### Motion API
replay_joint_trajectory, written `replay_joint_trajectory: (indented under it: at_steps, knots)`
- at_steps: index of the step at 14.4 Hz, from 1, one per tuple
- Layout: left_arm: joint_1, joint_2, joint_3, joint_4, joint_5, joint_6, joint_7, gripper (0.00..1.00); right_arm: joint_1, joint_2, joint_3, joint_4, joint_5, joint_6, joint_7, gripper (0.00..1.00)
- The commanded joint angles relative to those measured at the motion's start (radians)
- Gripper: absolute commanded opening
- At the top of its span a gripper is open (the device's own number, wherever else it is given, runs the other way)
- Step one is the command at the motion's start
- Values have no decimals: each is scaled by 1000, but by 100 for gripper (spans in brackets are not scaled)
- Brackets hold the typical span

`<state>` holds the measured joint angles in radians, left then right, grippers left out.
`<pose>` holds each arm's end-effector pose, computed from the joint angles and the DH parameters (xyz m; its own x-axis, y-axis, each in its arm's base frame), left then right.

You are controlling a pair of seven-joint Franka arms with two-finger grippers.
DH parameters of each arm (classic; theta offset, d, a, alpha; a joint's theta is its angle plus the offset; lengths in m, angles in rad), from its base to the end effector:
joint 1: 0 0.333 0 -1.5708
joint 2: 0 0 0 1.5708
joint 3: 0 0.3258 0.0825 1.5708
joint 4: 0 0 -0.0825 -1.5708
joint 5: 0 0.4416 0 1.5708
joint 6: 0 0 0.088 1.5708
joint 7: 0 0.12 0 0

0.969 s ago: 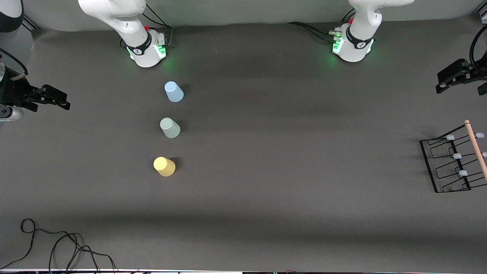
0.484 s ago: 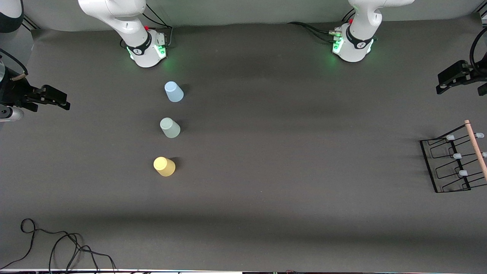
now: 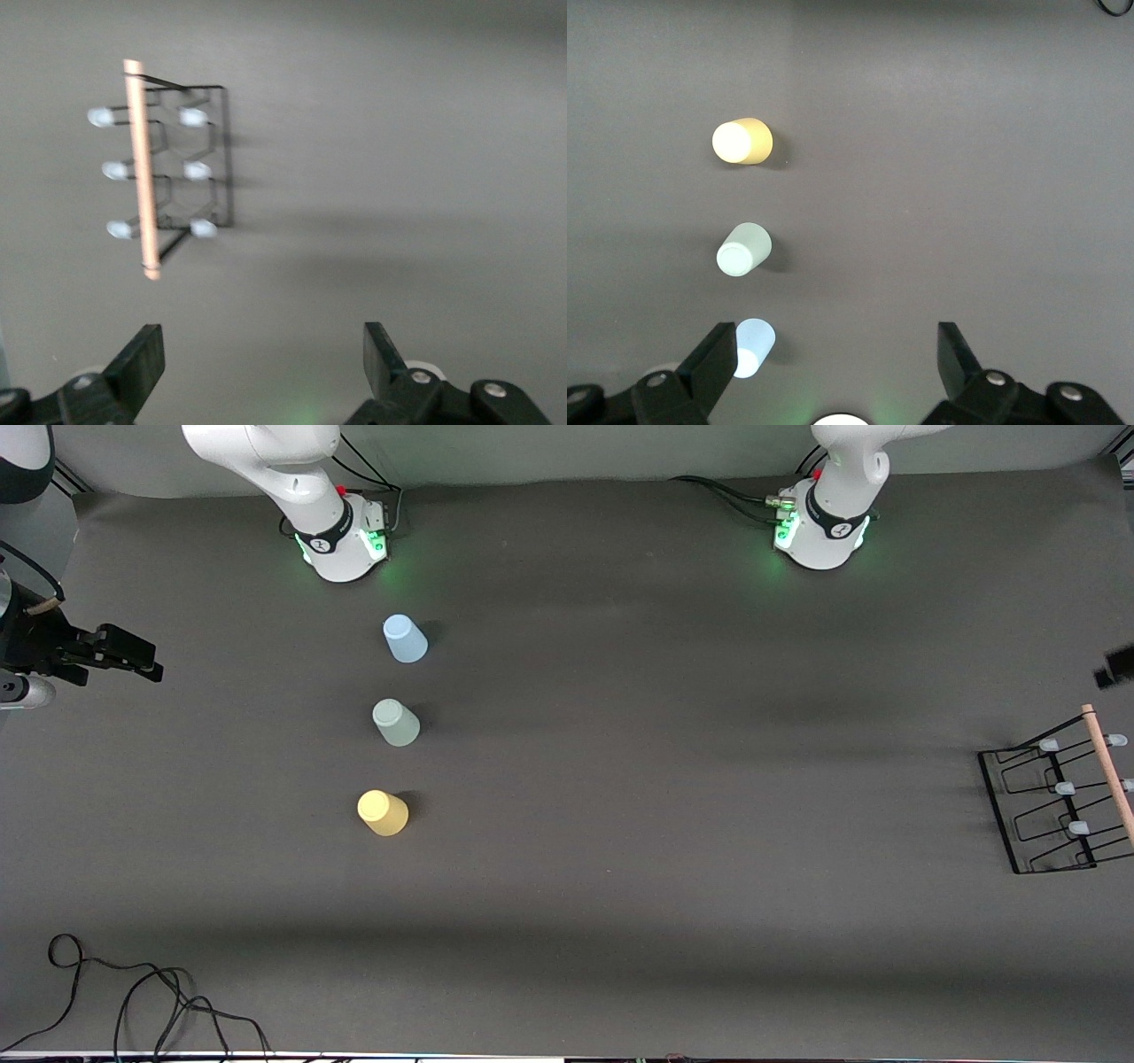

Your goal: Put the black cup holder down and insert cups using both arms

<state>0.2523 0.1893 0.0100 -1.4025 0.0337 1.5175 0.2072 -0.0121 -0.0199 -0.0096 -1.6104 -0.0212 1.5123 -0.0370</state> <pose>0.6408 0.1758 0.5845 0.9952 0.0561 -0.0799 0.0547 -0.9983 -0.0196 0.5973 -0.0157 0.6077 0.9968 0.0141 -0.0788 0.0156 -0.9997 0.0181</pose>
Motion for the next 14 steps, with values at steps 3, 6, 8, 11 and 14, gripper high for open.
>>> replay_joint_trajectory:
  at_steps: [3,6,8,11,14]
  knots:
    - [162,162,-7,27,11,203,228,99,0,2,-1,6,-9,-4,-18,100]
    - [186,216,-7,-65,11,369,230,95,1,2,-1,6,-9,-4,-18,100]
    - [202,243,-7,-130,11,458,230,95,1,2,-1,6,-11,-4,-18,100]
    - [214,286,-7,-156,11,495,232,90,1,2,-1,6,-9,-4,-18,100]
    - [205,288,-7,-158,11,478,228,65,0,2,-1,6,-9,-4,-18,100]
